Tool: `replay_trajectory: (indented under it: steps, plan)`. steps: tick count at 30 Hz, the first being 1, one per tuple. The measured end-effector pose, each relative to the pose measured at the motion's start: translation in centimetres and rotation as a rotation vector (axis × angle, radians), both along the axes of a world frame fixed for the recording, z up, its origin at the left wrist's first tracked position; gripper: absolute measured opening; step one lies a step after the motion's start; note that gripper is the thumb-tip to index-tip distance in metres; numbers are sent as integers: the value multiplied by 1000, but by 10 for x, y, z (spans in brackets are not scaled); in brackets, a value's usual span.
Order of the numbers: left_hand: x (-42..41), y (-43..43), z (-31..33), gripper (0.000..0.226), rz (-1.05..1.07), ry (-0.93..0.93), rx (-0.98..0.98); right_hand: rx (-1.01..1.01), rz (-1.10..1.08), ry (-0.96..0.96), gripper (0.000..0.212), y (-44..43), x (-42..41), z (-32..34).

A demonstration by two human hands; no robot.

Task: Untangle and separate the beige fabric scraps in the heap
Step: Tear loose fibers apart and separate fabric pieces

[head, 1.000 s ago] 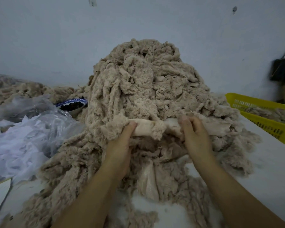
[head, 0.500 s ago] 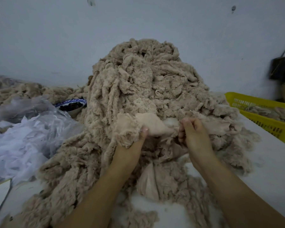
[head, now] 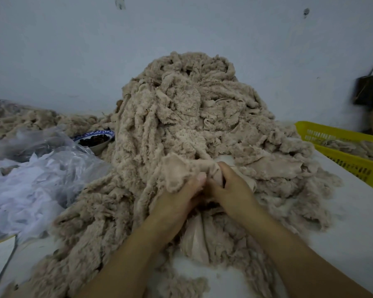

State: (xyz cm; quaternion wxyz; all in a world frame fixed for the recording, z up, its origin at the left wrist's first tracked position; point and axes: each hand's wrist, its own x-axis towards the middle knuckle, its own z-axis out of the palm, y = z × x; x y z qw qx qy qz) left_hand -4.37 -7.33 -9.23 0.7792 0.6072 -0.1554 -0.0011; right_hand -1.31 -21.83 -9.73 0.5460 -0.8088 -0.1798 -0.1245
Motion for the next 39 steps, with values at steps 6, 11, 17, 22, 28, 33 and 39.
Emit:
replay_trajectory:
  steps: [6, 11, 17, 22, 28, 33, 39]
  plan:
    - [5, 4, -2, 30, 122, -14, 133, 1479, 67, 286, 72, -59, 28, 25]
    - [4, -1, -7, 21, 150, -6, 243, 368, -340, 223, 28, -44, 25, 3]
    - [7, -1, -12, 27, 148, 136, 214, -454, -269, 104, 9, -35, 22, -8]
    - [9, -3, -9, 28, 76, 228, 9, -350, 23, -191, 16, -6, -4, 3]
    - [13, 9, -3, 28, 46, 330, -305, -198, 217, -114, 24, 0, -14, 0]
    - [11, 8, 2, 31, -102, 299, -478, 125, -41, 9, 27, -15, -4, 11]
    - [8, 8, 4, 38, -104, 283, -512, 0, 45, 29, 48, -8, -7, 5]
